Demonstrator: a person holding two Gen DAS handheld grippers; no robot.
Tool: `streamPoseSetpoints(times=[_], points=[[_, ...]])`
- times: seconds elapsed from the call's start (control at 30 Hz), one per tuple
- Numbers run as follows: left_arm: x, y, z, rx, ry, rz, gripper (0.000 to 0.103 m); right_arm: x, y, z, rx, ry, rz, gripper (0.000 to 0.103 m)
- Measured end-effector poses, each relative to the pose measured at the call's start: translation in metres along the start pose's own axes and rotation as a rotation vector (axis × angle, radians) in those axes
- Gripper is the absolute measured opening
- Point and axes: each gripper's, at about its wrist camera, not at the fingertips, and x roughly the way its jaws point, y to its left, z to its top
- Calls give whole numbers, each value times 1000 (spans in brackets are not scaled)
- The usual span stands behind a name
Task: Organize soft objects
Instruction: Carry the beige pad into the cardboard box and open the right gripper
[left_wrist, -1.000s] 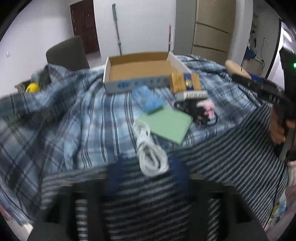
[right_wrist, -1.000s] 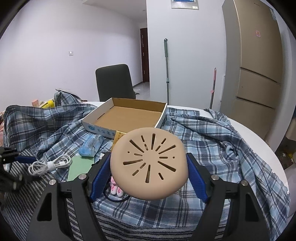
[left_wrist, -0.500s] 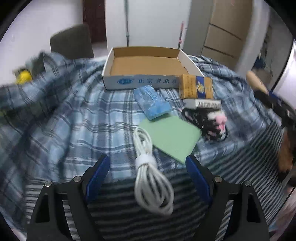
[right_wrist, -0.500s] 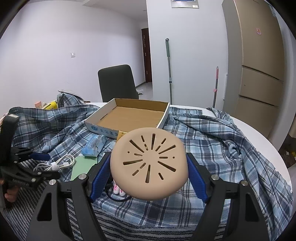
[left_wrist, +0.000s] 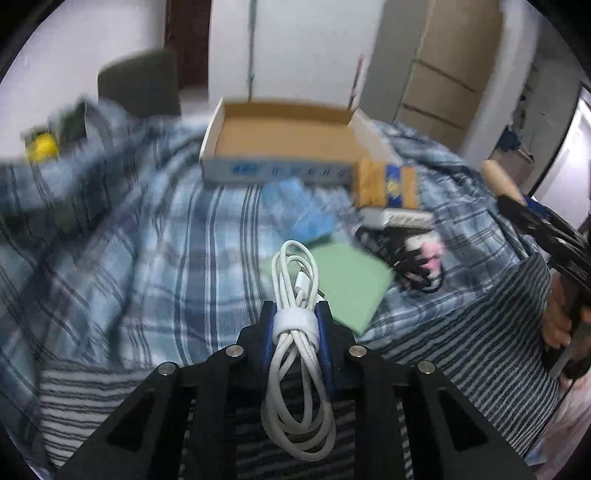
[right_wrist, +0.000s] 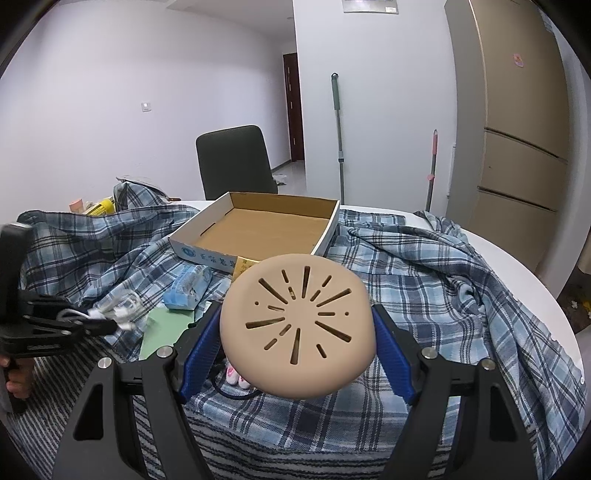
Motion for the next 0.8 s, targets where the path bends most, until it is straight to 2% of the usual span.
streamPoseSetpoints(times=[0.1,0.3,0.43,0.47,0.53,0.67,0.8], points=[[-26,-12,0,62,-131,4,23,-2,2,2,-9,-14,-17,77],[-72,-20,8,104,-365,-7,23,-22,20,14,-56,-79,-4,77],[-98,-26,16,129,-540,21,23,-46,37,30,-110,-176,-13,77],[-106,-27,18,125,-607,33,23,-52,42,34,-124,-206,-23,77],[-113,-28,23,117,-670,38,23,-62,49,45,-141,-264,-39,77],[-123,-31,50,111,-746,17,23,-66,61,67,-163,-330,-53,77],[-130,-40,86,153,-862,58,23,-58,61,101,-133,-373,-16,77]])
